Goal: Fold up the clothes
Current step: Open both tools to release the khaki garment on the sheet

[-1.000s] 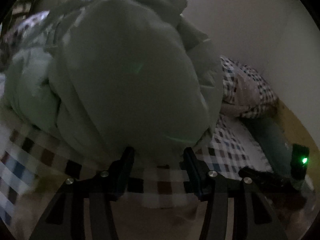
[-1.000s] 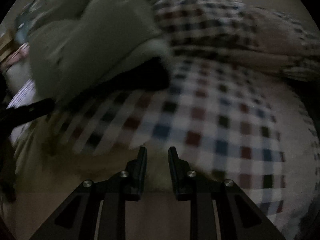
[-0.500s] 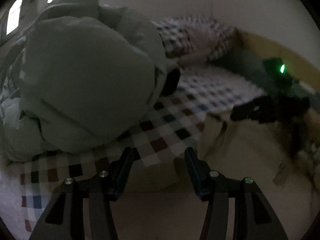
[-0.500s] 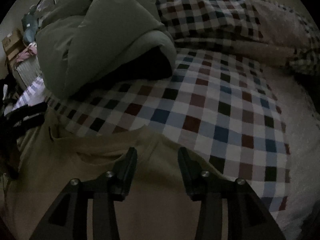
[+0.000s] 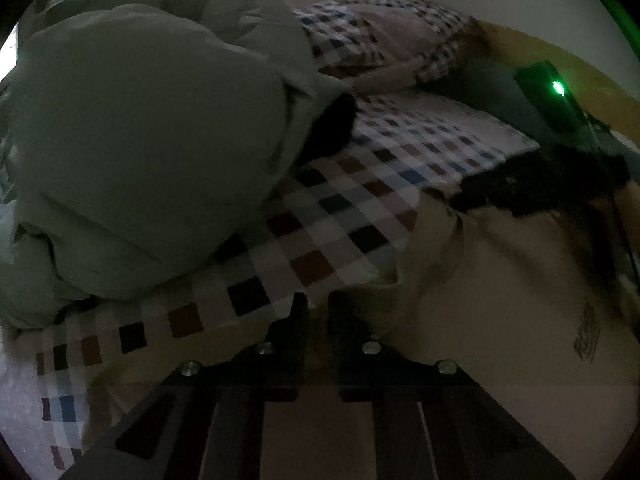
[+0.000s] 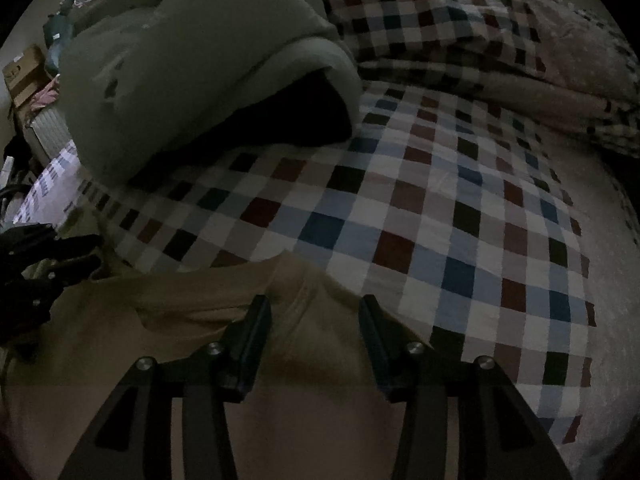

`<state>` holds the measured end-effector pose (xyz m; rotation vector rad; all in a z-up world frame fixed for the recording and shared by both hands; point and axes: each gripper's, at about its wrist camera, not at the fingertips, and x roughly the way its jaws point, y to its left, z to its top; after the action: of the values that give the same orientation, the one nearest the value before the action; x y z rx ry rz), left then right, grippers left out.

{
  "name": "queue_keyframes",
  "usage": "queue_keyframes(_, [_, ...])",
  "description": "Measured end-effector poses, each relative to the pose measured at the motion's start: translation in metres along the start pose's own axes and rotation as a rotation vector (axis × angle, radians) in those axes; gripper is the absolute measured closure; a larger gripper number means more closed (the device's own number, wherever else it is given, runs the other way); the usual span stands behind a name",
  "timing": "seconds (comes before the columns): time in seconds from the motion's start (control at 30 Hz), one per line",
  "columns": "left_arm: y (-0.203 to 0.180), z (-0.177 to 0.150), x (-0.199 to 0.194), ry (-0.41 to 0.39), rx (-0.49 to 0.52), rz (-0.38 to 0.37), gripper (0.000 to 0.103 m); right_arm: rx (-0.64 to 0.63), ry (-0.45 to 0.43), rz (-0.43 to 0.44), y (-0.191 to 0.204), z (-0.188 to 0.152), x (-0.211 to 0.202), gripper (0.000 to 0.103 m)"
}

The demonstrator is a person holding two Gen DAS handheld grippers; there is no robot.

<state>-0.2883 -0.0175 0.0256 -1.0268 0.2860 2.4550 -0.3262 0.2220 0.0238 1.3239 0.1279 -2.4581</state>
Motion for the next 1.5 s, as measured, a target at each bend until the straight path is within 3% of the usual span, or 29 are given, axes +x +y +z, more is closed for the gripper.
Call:
queue_keyframes(0.17, [0.02,0.021,0.004,-0.049,-0.105,0.063,0.095,0.019,-0.024,0.003,-0.002,-0.002,0.001,0.054])
queue_keyframes(0.4, [0.026,0.037,0.03,0.003,-0.163,0.174,0.094,0.021,-0.05,-0.026,-0.003,-0.002,0.005,0.054])
queue_keyframes(0.5, [0.024,0.036,0.045,0.058,-0.167,0.231,0.092,0.023,-0.081,-0.08,-0.002,-0.001,0.005,0.054])
queue_keyframes(0.63, [0.023,0.034,0.048,0.068,-0.183,0.269,0.089,0.068,-0.116,-0.176,-0.007,0.001,0.002,0.054])
queue_keyframes(0.73, [0.026,0.033,0.044,0.068,-0.194,0.272,0.08,0.101,-0.084,-0.134,-0.015,0.001,0.006,0.054])
queue_keyframes(0.8, [0.028,0.03,0.046,0.085,-0.188,0.271,0.068,0.112,-0.061,-0.101,-0.019,0.001,0.009,0.054])
queue_keyframes(0.9, [0.029,0.025,0.047,0.096,-0.176,0.258,0.061,0.093,-0.028,-0.051,-0.023,0.002,0.014,0.052])
queue_keyframes(1.17, [0.035,0.013,0.039,0.049,-0.186,0.169,0.058,-0.004,-0.072,0.03,-0.025,0.001,0.007,0.05])
queue_keyframes(1.27, [0.029,0.009,0.037,0.051,-0.176,0.154,0.059,-0.023,-0.113,0.072,-0.02,-0.001,0.001,0.051])
queue_keyframes(1.37, [0.031,0.008,0.039,0.059,-0.163,0.183,0.083,-0.068,-0.089,0.08,-0.008,-0.002,0.006,0.05])
queue_keyframes(1.43, [0.032,0.007,0.038,0.055,-0.17,0.193,0.088,-0.125,-0.077,0.035,0.002,-0.003,0.012,0.053])
queue_keyframes(1.47, [0.033,0.005,0.037,0.052,-0.174,0.201,0.091,-0.136,-0.078,0.027,0.004,-0.004,0.012,0.056])
queue_keyframes(1.5, [0.033,0.006,0.035,0.043,-0.177,0.214,0.092,-0.142,-0.082,0.02,0.006,-0.003,0.011,0.079])
